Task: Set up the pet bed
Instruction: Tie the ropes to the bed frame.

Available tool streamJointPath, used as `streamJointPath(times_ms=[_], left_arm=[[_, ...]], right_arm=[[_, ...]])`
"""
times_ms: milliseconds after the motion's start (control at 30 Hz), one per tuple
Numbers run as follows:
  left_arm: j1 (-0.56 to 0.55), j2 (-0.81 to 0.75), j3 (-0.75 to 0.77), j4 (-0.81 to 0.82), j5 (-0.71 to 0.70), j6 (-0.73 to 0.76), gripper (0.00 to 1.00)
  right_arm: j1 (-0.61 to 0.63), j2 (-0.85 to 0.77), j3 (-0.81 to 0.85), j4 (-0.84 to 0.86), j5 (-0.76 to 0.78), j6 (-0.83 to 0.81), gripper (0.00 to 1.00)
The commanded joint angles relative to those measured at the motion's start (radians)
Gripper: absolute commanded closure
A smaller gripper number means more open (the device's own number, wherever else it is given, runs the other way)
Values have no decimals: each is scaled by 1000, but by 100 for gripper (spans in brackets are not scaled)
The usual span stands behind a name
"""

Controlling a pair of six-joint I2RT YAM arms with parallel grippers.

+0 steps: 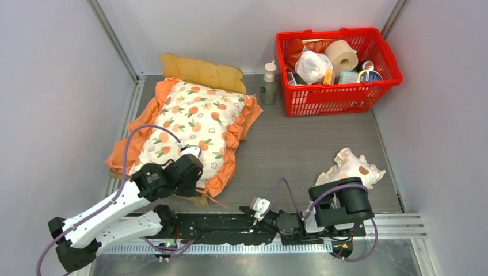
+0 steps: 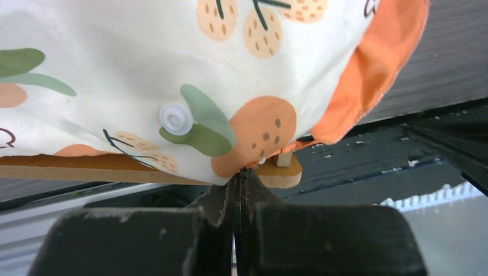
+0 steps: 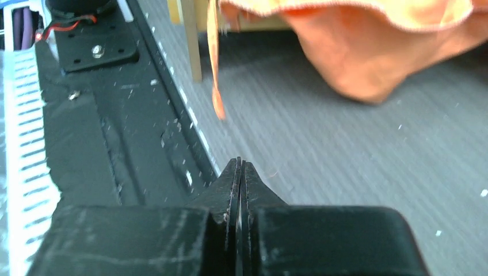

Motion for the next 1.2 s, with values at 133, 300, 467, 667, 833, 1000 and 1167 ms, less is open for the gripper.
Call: streamJointPath(times_ms=[133,300,467,667,833,1000,1167], left_arm=[[4,-6,51,-122,-188,-98,100],[4,-27,28,-77,-151,-69,100],[4,-59,-34,-17,-119,-74,100],[4,-106,-55,5,-118,-82,100],[4,-124,-65,5,-128,-79,100],[4,-118,-65,4,-135,-77,100],[4,-112,-59,1,-141,-80,100]], right_arm=[[120,-1,-48,140,225,192,95],[121,-56,7,137,165,102,87],[32,-24,138,21,-46,112,60],[-70,99,258,9,-226,140,54],[-121,186,373,-47,-327,138,53],[-142,229,436,-115,-347,126,53],[-145,270,438,-105,-308,109,54]])
